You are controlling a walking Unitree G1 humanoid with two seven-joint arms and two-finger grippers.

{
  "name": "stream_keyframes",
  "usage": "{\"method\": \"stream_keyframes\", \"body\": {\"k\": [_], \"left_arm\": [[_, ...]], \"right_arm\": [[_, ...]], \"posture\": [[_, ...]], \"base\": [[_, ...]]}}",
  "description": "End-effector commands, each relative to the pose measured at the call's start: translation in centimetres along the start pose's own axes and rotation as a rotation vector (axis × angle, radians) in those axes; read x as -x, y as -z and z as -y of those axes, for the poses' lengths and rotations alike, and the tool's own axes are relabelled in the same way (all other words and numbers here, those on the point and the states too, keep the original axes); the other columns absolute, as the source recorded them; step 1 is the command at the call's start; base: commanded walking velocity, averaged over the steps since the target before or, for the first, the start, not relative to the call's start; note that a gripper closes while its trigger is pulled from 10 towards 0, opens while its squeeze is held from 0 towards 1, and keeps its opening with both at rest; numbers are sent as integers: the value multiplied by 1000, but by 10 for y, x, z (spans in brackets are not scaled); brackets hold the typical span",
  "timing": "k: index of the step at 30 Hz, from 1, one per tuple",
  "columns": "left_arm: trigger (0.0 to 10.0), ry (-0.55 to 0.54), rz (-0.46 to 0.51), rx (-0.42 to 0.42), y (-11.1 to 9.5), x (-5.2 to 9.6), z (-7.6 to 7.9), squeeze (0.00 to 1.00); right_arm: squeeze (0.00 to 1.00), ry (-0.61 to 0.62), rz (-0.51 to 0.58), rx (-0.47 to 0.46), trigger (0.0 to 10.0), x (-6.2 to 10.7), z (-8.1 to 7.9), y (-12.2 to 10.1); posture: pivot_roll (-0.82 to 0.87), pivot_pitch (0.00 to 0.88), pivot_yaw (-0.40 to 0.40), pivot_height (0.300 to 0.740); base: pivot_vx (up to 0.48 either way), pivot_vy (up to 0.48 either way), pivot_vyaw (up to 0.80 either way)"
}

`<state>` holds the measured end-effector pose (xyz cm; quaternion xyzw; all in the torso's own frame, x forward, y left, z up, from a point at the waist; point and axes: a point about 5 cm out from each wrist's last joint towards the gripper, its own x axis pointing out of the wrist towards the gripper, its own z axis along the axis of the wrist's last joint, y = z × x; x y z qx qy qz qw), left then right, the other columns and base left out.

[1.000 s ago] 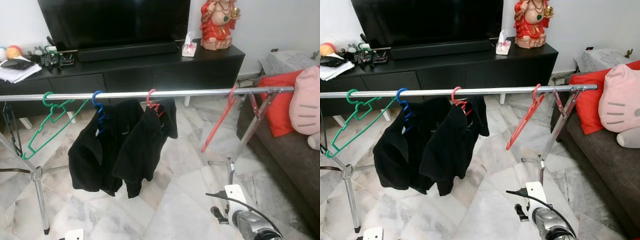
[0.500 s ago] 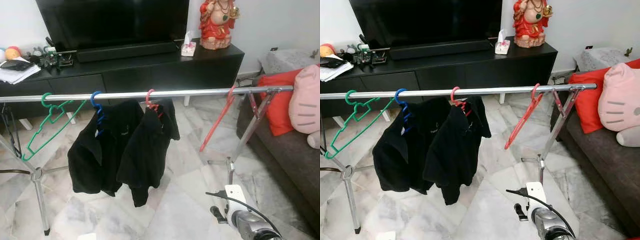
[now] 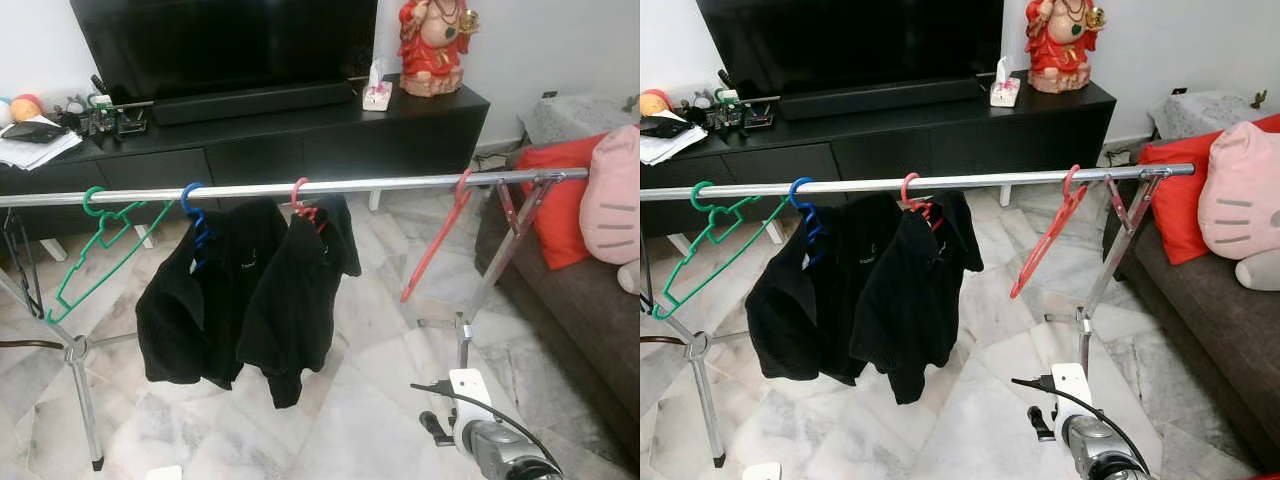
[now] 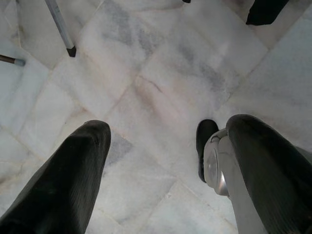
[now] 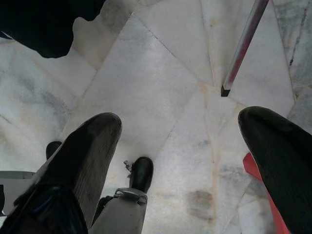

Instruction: Hang hanger

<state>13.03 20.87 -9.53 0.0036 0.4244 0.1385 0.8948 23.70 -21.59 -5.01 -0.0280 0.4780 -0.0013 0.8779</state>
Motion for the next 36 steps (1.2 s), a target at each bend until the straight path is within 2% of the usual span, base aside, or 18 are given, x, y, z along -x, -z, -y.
{"method": "stream_keyframes", "body": {"k": [1,5,8,11,18,19,20,28,29,30,32,33,36], "left_arm": [[10000,-8,-16,10,5,2,-5,0],[10000,-10,-16,10,7,3,-7,0],[10000,-9,-17,11,9,3,-7,0],[10000,-7,-21,6,11,4,-8,0],[10000,-7,-29,-9,14,5,-13,0],[10000,-7,-31,-12,14,5,-14,0],[10000,-7,-32,-14,14,5,-14,0],[10000,-8,-30,-15,14,5,-15,0],[10000,-3,-28,-25,14,5,-16,0],[10000,-1,-27,-28,14,5,-16,0],[10000,0,-27,-30,14,5,-16,0],[10000,0,-26,-30,13,5,-16,0],[10000,-1,-23,-28,12,5,-16,0]], "right_arm": [[0,0,2,-8,10000,0,0,0],[0,8,30,14,10000,0,1,-2],[0,17,113,-11,10000,1,1,-7],[0,27,163,38,10000,1,1,-11],[0,101,270,-29,10000,3,2,-15],[0,111,283,-23,10000,4,2,-15],[0,128,309,20,10000,5,3,-18],[0,140,329,34,10000,5,4,-19],[0,126,579,52,10000,35,7,9],[0,121,650,61,10000,50,7,16],[0,152,720,97,10000,68,11,16],[0,200,781,148,10000,85,18,7],[0,217,835,137,10000,94,22,-3]], "posture": [[-99,0,39,732],[-92,0,36,732],[-93,0,37,732],[-102,0,41,732],[-144,0,56,732],[-144,0,56,732],[-141,0,55,732],[-141,0,55,732],[-169,0,65,732],[-169,0,65,732],[-175,0,67,732],[-175,0,67,732],[-177,0,59,732]], "base": [[0,0,0],[0,0,0],[0,0,0],[0,0,0],[0,0,0],[0,0,0],[0,0,0],[0,0,0],[0,0,0],[0,0,0],[0,0,0],[0,0,0],[0,0,0]]}}
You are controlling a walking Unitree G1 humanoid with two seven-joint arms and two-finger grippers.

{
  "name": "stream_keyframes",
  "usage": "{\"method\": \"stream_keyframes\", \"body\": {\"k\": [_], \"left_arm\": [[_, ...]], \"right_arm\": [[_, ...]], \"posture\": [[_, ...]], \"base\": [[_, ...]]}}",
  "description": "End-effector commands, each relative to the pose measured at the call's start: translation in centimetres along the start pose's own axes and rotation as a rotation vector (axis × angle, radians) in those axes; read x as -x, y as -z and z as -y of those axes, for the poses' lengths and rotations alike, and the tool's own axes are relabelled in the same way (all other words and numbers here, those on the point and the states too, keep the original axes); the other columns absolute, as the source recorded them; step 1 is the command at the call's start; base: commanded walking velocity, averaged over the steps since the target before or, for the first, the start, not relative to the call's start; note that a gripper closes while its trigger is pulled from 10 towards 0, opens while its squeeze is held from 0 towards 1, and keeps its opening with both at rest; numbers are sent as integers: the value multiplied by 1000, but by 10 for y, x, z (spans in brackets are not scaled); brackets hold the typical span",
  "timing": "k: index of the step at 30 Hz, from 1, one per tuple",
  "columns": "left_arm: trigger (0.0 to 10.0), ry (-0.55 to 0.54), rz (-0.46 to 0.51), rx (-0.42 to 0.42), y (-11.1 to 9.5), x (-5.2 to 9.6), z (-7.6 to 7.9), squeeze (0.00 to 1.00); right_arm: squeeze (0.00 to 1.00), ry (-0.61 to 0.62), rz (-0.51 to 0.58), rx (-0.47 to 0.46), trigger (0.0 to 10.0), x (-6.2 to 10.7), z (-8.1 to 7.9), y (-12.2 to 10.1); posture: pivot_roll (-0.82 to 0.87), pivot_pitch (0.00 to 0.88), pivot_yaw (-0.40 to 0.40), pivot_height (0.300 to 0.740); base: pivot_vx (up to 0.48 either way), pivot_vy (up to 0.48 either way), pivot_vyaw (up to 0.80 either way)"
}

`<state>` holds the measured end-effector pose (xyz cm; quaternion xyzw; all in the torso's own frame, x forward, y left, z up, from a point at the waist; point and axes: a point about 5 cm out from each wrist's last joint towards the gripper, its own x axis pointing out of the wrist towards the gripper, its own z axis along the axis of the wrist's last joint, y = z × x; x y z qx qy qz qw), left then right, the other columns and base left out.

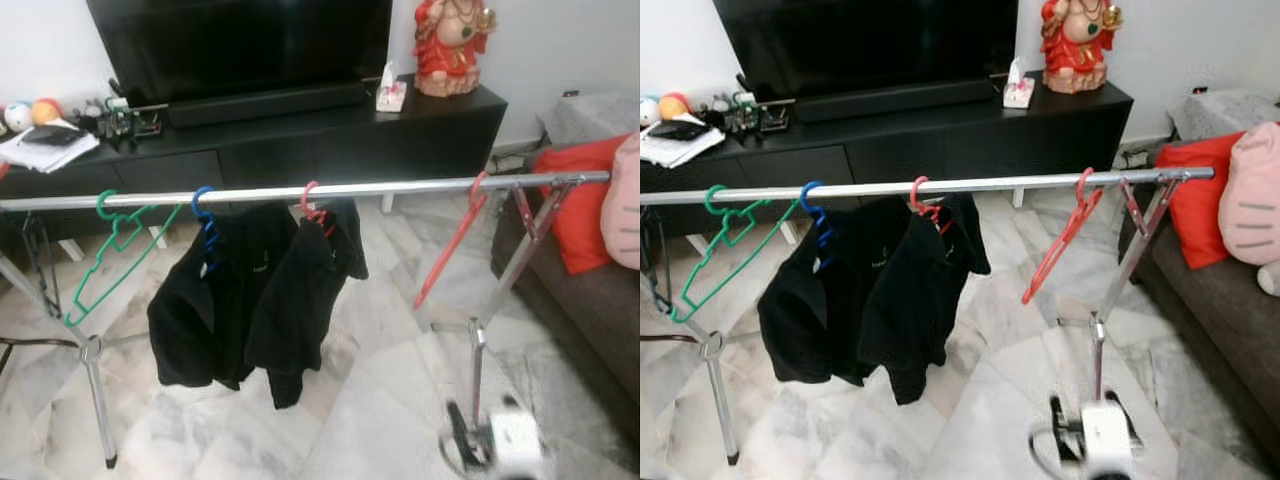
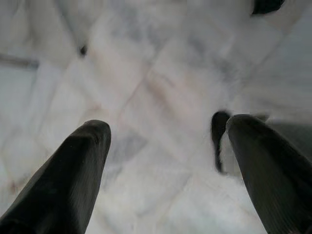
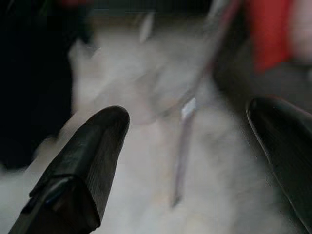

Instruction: Hang hanger

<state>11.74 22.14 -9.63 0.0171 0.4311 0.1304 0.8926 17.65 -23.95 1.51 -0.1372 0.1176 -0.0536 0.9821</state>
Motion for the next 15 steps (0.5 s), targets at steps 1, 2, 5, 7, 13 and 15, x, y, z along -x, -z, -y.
{"method": "stream_keyframes", "body": {"k": [1,2,5,7,13,15], "left_arm": [[10000,-4,-12,6,3,1,-1,0],[10000,-4,-11,6,2,1,-1,0],[10000,-6,-10,8,2,1,-1,0],[10000,-7,-9,9,2,1,-1,0],[10000,-19,-11,18,1,0,-1,0],[10000,-21,-10,21,0,0,0,0]], "right_arm": [[0,4,97,-15,10000,-8,0,-22],[0,-1,105,-18,10000,-7,0,-26],[0,-7,103,-20,10000,0,-1,-33],[0,-12,81,-15,10000,6,-2,-34],[0,48,-478,21,10000,16,-5,40],[0,65,-526,22,10000,14,-6,46]], "posture": [[-177,0,59,732],[-179,0,56,732],[-177,0,54,732],[-177,0,53,732],[-168,0,44,732],[-168,0,44,732]], "base": [[0,0,0],[0,0,0],[0,0,0],[0,0,0],[0,0,0],[0,0,0]]}}
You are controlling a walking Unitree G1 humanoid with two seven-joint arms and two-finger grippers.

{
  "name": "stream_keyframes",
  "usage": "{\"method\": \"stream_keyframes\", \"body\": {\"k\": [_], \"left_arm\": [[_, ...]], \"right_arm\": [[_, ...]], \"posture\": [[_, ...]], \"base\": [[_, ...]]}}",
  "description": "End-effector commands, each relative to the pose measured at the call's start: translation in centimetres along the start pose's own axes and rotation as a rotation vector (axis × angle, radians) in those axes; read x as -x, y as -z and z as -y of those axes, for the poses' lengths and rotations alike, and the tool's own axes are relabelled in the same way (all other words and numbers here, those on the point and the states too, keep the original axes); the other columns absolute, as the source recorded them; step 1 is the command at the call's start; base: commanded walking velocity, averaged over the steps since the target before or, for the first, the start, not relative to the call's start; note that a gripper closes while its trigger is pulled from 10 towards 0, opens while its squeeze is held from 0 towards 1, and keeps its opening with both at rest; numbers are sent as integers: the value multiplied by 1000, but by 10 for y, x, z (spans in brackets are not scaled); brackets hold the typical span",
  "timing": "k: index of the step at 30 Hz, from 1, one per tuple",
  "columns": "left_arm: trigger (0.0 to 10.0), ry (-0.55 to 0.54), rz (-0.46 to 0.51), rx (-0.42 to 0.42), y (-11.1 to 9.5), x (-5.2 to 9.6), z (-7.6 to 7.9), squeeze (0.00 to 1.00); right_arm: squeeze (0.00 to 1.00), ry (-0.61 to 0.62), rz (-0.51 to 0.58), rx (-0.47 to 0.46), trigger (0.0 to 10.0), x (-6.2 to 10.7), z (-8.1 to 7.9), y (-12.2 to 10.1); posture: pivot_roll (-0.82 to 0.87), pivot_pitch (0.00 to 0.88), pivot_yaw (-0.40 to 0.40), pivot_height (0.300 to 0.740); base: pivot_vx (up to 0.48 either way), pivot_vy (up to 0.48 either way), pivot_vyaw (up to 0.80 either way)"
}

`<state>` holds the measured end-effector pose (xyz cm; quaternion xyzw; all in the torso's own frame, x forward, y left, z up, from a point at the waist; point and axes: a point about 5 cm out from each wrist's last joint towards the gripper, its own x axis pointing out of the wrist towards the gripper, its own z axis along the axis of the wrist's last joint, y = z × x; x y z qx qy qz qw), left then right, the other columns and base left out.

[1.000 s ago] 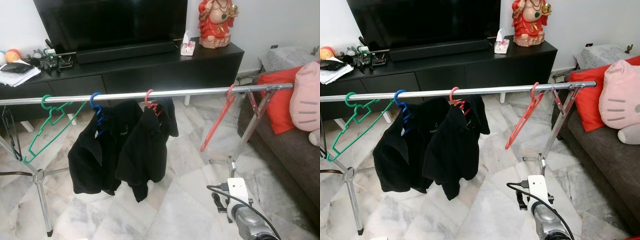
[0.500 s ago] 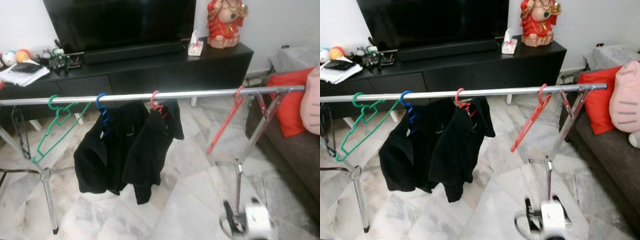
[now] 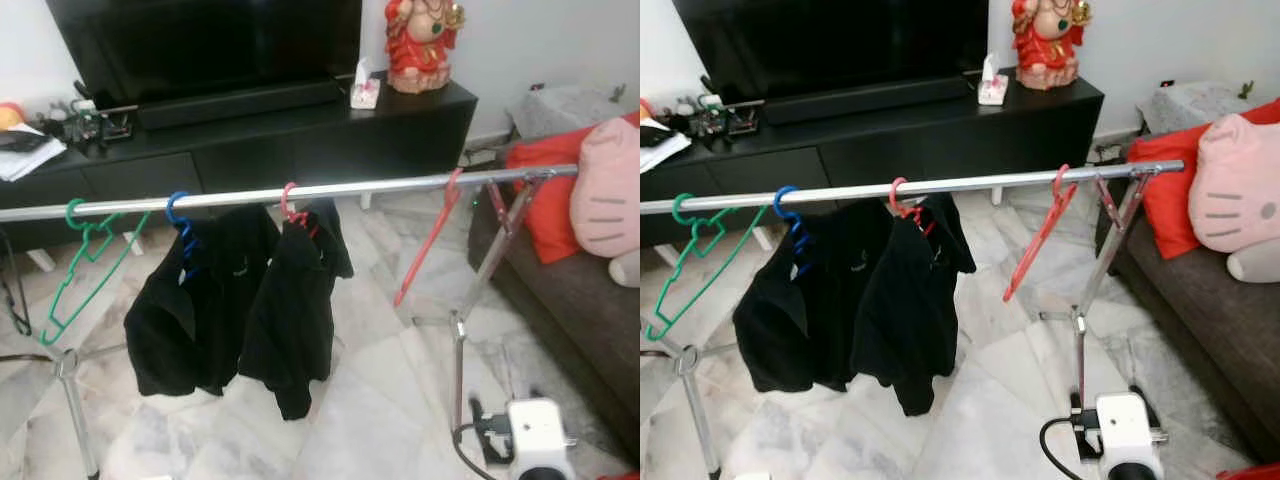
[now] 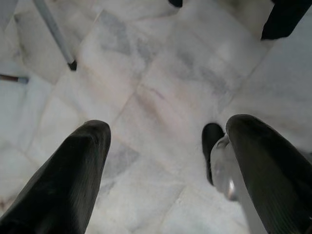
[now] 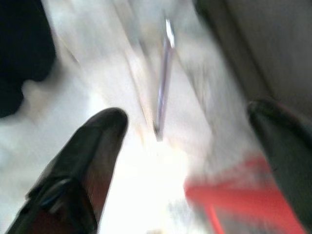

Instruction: Hang hanger

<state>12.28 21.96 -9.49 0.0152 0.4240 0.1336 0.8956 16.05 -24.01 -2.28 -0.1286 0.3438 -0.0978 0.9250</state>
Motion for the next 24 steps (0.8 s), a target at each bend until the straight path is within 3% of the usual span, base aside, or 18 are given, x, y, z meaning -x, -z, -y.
{"method": "stream_keyframes", "body": {"k": [1,4,5,8,15,19,24], "left_arm": [[10000,-24,-24,19,5,1,-2,0],[10000,-35,-22,33,4,1,-1,0],[10000,-39,-24,40,5,1,-1,0],[10000,-43,-28,48,5,1,-1,0],[10000,-46,-36,55,6,2,0,0],[10000,-46,-33,53,6,2,-2,0],[10000,-29,-35,52,6,2,0,0]], "right_arm": [[0,-48,-99,2,10000,-8,-8,14],[0,-45,-231,8,10000,-24,-16,28],[0,-80,-311,5,10000,-26,-21,39],[0,-120,-379,14,10000,-25,-28,52],[0,-157,-527,52,10000,-14,-34,81],[0,-159,-686,13,10000,6,-37,112],[0,-190,-641,-30,10000,-4,-47,97]], "posture": [[-163,0,33,732],[-149,0,28,732],[-147,0,26,732],[-141,0,24,732],[-126,0,29,732],[-130,0,35,732],[-124,0,40,732]], "base": [[0,0,0],[0,0,0],[0,0,0],[0,0,0],[0,0,0],[0,0,0],[0,0,0]]}}
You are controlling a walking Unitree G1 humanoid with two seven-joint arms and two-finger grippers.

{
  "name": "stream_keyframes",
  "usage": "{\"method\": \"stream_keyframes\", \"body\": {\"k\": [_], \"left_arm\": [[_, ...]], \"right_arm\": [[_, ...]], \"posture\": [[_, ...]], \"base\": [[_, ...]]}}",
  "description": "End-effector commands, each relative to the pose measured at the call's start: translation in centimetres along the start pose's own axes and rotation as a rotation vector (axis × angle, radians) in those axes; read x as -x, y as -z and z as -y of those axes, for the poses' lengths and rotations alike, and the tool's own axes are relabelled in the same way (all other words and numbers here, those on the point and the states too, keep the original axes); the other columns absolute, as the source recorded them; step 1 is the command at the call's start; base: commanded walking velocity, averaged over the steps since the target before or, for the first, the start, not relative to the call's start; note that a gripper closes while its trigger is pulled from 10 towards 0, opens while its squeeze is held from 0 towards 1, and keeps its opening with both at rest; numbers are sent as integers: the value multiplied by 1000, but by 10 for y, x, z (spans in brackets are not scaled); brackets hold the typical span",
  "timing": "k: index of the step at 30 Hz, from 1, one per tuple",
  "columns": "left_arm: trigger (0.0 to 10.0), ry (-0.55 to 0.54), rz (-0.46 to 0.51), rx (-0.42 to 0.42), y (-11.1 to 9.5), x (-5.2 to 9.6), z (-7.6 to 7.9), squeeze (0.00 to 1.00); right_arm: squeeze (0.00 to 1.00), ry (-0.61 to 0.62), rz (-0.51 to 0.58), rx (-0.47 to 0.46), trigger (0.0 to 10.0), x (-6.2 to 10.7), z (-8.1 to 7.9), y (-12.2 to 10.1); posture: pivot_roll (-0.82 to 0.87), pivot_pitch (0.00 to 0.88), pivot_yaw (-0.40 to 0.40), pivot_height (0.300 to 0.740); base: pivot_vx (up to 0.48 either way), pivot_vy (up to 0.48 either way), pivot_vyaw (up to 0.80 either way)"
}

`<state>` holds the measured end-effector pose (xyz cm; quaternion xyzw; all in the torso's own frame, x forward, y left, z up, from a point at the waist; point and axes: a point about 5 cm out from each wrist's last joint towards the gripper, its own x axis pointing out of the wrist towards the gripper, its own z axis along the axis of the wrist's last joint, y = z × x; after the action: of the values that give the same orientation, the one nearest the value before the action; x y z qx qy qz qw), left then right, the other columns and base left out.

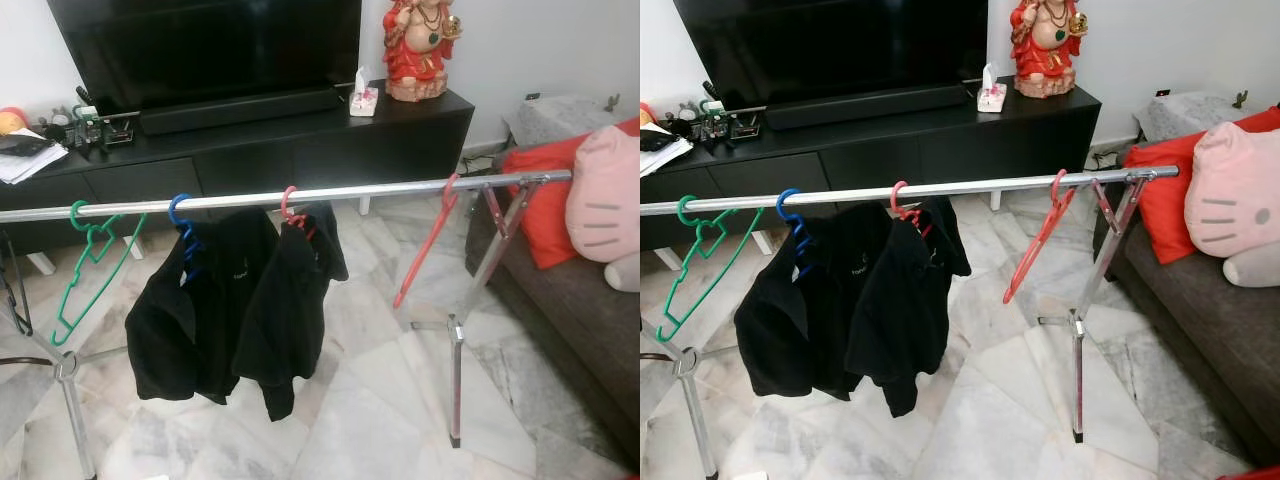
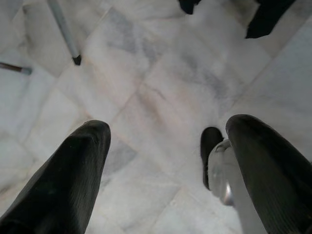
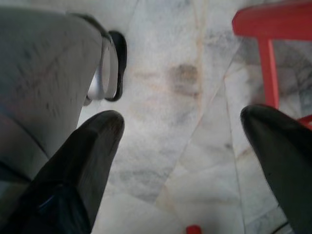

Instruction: Hang hanger

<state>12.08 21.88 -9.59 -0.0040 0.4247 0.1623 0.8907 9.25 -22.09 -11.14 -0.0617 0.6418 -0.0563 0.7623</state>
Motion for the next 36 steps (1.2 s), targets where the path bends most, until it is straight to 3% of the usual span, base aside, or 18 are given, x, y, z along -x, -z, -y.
{"method": "stream_keyframes", "body": {"k": [1,15,24,36], "left_arm": [[10000,12,-28,-3,5,1,-1,0],[10000,27,-63,18,9,2,2,0],[10000,12,-73,26,10,2,1,0],[10000,7,-86,20,11,2,0,0]], "right_arm": [[0,-32,48,-30,10000,1,-9,-15],[0,-62,95,0,10000,1,-10,-19],[0,-75,145,67,10000,2,-12,-32],[0,-52,177,46,10000,3,-8,-41]], "posture": [[-124,0,40,732],[-117,0,17,732],[-109,0,10,732],[-104,0,17,732]], "base": [[0,0,0],[0,0,0],[0,0,0],[0,0,0]]}}
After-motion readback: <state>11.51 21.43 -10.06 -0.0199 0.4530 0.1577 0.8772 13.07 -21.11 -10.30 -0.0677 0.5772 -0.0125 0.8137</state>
